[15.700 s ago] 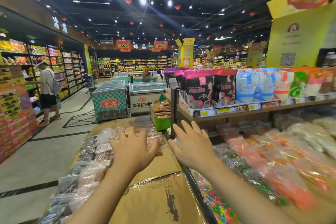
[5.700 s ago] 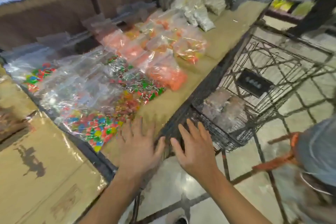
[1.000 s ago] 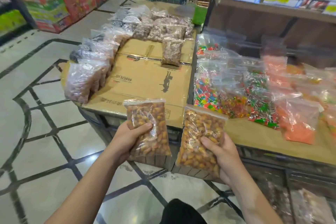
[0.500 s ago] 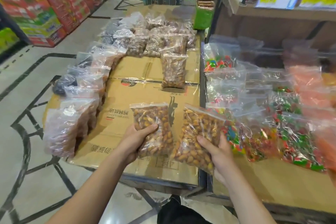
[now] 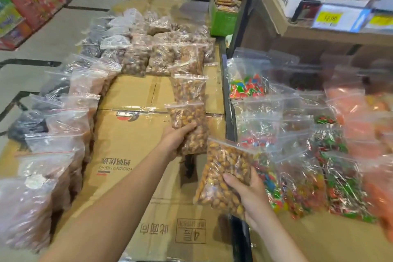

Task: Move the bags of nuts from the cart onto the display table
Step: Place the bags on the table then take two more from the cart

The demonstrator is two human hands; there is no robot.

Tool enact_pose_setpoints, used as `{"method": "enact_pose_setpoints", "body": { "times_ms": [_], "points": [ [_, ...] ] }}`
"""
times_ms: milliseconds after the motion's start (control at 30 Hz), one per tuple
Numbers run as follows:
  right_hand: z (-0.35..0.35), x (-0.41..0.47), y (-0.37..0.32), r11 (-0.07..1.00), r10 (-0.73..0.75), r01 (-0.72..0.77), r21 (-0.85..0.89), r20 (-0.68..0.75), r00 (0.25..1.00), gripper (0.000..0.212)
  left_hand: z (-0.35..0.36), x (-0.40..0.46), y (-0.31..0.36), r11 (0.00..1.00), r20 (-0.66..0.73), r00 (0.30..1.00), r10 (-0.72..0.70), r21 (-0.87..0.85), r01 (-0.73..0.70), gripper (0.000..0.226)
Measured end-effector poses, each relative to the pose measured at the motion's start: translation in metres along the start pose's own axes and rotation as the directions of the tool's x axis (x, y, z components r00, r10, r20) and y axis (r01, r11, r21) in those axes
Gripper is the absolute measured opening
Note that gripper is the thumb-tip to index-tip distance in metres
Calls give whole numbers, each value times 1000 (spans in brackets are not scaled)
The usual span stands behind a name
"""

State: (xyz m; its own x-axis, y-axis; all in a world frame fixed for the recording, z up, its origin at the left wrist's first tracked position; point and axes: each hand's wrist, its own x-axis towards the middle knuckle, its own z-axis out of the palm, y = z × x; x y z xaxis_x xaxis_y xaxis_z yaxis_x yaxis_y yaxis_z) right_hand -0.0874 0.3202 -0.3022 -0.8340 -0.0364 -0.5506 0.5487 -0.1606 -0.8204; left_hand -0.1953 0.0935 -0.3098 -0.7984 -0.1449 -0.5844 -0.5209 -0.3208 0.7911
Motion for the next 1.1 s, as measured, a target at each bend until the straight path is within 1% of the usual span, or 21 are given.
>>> {"method": "enact_pose_setpoints", "body": {
  "times_ms": [100,167,233,267,333,367,400,433,500,533,600,633,667,733,767,833,867,933,1000,1067,1100],
  "points": [
    [6,3,5,999,-11,10,-39,-30,999,62,6,17,18,991,-14,995,95,92,-93,32],
    [11,4,9,998,-16,13,-69,-39,999,75,-1,14,18,977,-33,993,112,186,-104,37],
    [19,6,14,998,-6,2,-66,-64,998,93,-18,4,10,960,-22,995,100,264,-91,50],
    [23,7,17,998,-3,-2,-63,-70,998,93,-29,-2,5,947,-25,995,98,310,-86,60],
    [33,10,23,996,-16,10,-85,-62,998,77,-51,-16,-2,900,-42,994,104,428,-76,83],
    [39,11,25,995,-25,19,-101,-62,998,68,-60,-24,-4,872,-39,993,108,483,-76,86],
    [47,13,26,993,-30,21,-118,-70,997,63,-70,-30,-7,845,-22,992,122,527,-92,83],
    [53,15,28,992,-34,26,-127,-63,997,64,-78,-37,-9,804,1,991,130,585,-106,78],
    [68,22,29,992,-18,9,-125,-77,997,78,-92,-50,-14,709,59,984,168,686,-162,67],
    [76,26,27,992,-14,4,-124,-80,997,80,-99,-55,-19,652,101,974,204,728,-212,63],
    [92,39,23,989,-24,10,-150,-95,995,72,-110,-66,-23,549,167,949,267,783,-293,61],
    [101,44,19,984,-31,10,-178,-115,993,74,-114,-70,-23,509,184,940,286,802,-312,61],
    [109,51,15,968,-57,22,-249,-136,989,79,-119,-72,-25,480,195,932,306,814,-328,61],
    [123,57,3,899,-124,36,-437,-175,977,73,-126,-77,-26,433,210,919,334,832,-348,60],
    [126,57,1,857,-168,35,-514,-213,962,76,-129,-79,-26,401,225,911,345,843,-360,59],
    [125,52,-1,783,-227,12,-622,-267,936,98,-135,-81,-25,322,259,892,370,865,-385,58],
    [122,46,0,767,-253,22,-641,-270,929,99,-137,-81,-25,278,277,880,385,875,-397,58],
    [117,28,6,717,-332,85,-692,-231,915,84,-139,-81,-23,202,300,870,391,894,-399,62],
    [112,9,19,634,-403,110,-766,-205,892,67,-136,-81,-23,131,319,865,387,910,-394,66],
    [108,-9,32,501,-440,64,-863,-190,878,62,-131,-82,-24,55,357,850,386,912,-408,65],
    [107,-18,38,433,-433,-6,-902,-213,876,62,-127,-82,-26,13,383,839,386,908,-420,65]
  ]
}}
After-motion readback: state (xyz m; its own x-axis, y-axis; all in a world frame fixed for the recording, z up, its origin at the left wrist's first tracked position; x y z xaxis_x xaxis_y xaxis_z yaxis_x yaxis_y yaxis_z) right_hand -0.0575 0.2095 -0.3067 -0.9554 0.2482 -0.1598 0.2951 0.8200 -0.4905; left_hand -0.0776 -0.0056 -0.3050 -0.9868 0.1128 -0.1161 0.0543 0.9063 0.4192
